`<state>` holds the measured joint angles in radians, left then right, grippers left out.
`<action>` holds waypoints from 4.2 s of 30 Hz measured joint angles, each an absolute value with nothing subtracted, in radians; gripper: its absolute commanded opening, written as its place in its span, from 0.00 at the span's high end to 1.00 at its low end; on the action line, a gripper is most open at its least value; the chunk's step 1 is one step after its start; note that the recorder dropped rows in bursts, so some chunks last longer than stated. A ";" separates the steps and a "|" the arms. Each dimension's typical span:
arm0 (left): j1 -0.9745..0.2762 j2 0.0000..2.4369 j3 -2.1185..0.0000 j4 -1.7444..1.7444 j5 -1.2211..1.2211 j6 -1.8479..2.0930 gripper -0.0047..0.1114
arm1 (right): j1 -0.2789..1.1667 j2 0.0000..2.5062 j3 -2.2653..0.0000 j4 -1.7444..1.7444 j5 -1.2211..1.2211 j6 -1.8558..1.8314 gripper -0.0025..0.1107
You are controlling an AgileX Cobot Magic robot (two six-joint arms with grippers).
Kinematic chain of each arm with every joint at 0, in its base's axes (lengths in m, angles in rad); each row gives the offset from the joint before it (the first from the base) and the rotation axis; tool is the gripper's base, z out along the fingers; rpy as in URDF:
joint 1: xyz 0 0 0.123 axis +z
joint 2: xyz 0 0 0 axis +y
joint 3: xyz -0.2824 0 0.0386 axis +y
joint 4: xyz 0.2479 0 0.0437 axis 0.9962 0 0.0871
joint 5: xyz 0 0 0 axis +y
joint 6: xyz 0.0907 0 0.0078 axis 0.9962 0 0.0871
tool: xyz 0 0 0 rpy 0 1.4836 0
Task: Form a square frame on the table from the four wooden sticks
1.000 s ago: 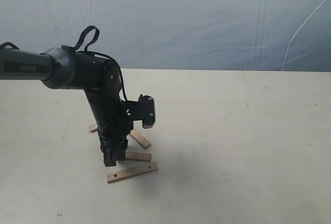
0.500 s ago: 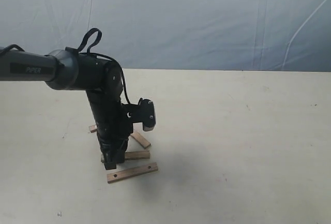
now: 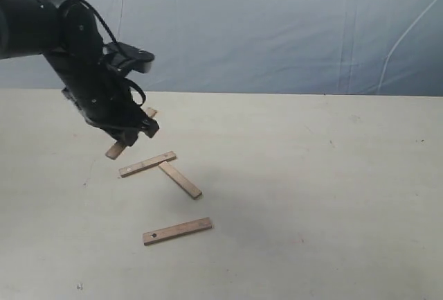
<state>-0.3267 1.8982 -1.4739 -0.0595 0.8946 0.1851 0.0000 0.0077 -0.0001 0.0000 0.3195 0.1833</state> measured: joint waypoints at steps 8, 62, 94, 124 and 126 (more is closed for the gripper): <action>-0.302 1.898 -1.326 -0.071 0.777 -0.181 0.96 | 0.000 0.008 0.000 0.000 0.320 0.183 0.99; -0.353 1.834 -1.231 0.136 0.647 -0.451 0.96 | 0.000 0.008 0.000 0.000 0.320 0.183 0.99; -0.341 0.254 -0.029 -0.053 -0.149 -0.333 0.96 | 0.000 0.006 -0.003 -0.022 -0.496 0.339 0.99; -0.048 0.054 -0.003 -0.083 -0.026 -0.223 0.96 | 0.214 1.627 -1.154 -1.555 -0.340 1.602 0.99; -0.044 0.054 -0.003 -0.087 0.007 -0.223 0.96 | 0.273 1.700 -1.231 -1.661 -0.331 1.706 0.99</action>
